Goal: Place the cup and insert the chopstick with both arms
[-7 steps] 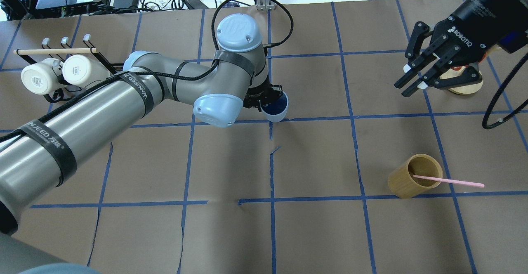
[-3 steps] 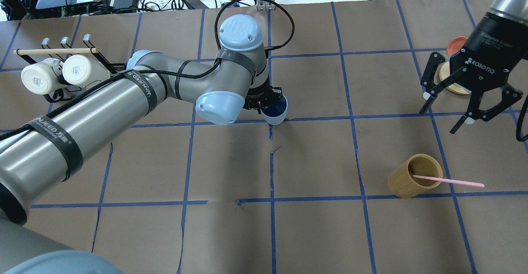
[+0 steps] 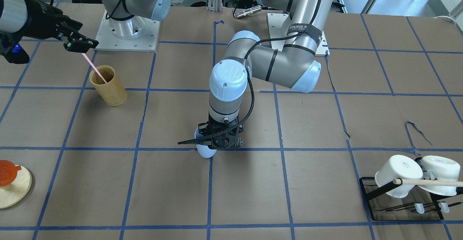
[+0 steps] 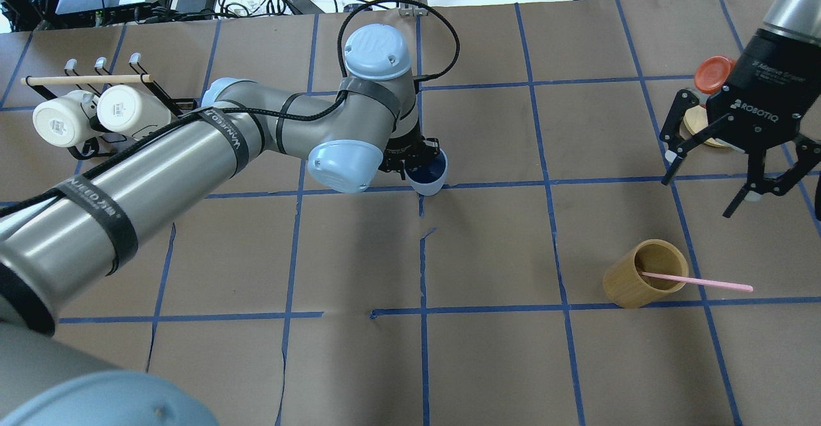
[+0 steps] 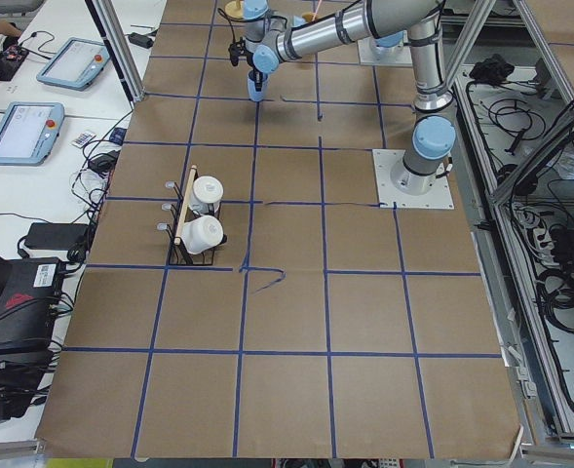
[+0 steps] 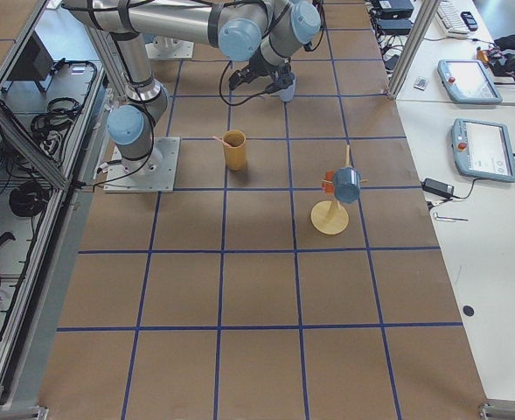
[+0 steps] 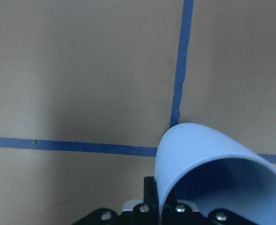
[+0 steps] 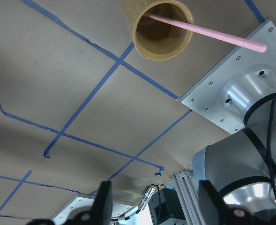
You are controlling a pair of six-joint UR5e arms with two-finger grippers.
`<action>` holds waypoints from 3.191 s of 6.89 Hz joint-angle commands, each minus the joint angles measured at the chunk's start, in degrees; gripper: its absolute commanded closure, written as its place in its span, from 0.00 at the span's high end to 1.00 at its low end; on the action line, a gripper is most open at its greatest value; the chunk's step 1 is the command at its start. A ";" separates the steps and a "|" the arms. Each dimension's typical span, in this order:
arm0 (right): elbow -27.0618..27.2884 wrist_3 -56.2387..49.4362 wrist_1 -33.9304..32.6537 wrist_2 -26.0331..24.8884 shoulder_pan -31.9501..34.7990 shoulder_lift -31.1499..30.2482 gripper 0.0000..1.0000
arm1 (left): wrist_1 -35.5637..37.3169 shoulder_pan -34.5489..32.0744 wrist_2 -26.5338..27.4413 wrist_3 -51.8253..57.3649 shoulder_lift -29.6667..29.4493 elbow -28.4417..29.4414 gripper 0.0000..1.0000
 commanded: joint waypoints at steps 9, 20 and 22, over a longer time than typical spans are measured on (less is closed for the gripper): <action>22.24 -43.98 -22.57 -20.29 0.18 -0.30 1.00 | -23.46 6.94 6.95 5.83 17.63 9.58 1.00; 22.87 -42.84 -14.74 -22.14 -0.08 -0.38 0.35 | -25.31 18.28 4.40 20.87 27.14 4.13 1.00; 22.87 -42.84 -14.83 -22.05 -0.08 -0.38 0.11 | -24.61 18.81 4.40 21.65 27.05 4.65 1.00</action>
